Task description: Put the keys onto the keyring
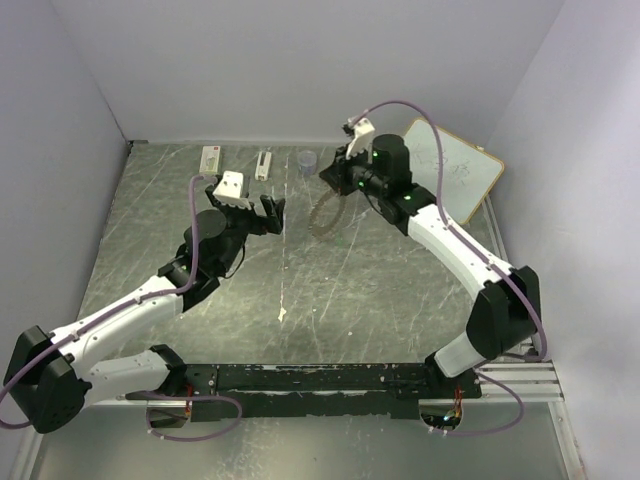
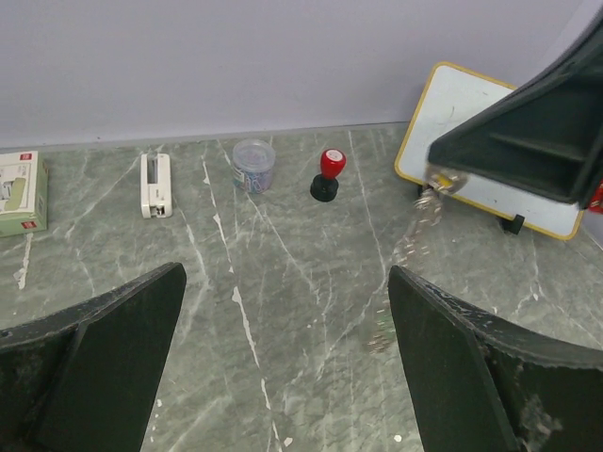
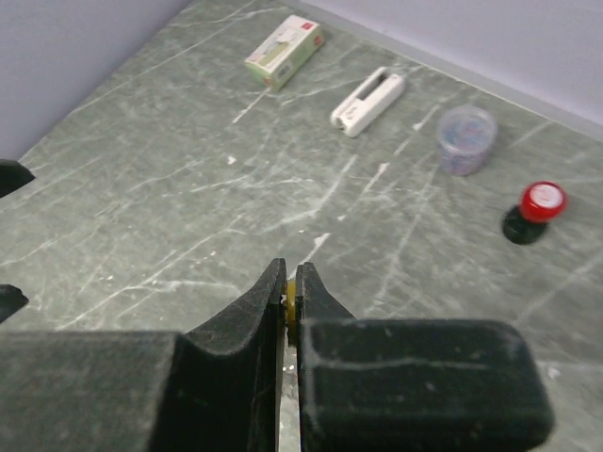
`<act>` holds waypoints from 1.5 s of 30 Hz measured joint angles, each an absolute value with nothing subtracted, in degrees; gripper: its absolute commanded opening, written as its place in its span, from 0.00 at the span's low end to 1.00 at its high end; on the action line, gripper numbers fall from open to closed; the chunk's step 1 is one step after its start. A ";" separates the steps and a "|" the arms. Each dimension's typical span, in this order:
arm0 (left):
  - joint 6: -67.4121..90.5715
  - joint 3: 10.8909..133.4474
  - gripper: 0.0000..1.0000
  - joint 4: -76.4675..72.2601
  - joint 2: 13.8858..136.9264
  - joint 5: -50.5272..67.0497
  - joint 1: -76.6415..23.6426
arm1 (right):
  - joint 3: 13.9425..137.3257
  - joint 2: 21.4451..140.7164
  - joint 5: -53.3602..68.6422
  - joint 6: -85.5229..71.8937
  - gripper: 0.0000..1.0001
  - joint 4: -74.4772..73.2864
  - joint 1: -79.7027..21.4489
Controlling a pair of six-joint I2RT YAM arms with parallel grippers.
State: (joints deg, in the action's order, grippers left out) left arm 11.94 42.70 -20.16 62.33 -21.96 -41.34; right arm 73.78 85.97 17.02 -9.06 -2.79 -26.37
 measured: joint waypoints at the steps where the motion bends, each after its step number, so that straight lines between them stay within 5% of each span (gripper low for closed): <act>1: 11.84 42.70 1.00 -20.05 62.13 -22.09 -41.34 | 74.37 87.07 17.28 -9.19 0.00 -2.37 -27.38; 9: 11.14 42.70 1.00 -19.46 60.73 -23.11 -41.34 | 73.60 88.71 18.09 -10.35 0.00 2.35 -30.52; 24: 10.94 42.70 1.00 -19.46 63.53 -23.05 -41.34 | 50.68 84.03 16.34 -12.86 0.00 5.02 -23.20; 45: 10.94 42.70 1.00 -19.49 63.53 -22.92 -41.34 | 55.59 79.77 13.45 -11.86 0.00 3.07 -22.94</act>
State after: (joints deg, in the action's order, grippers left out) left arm 10.94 42.70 -19.49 63.53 -22.92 -41.34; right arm 55.59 79.77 13.45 -11.86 3.07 -22.94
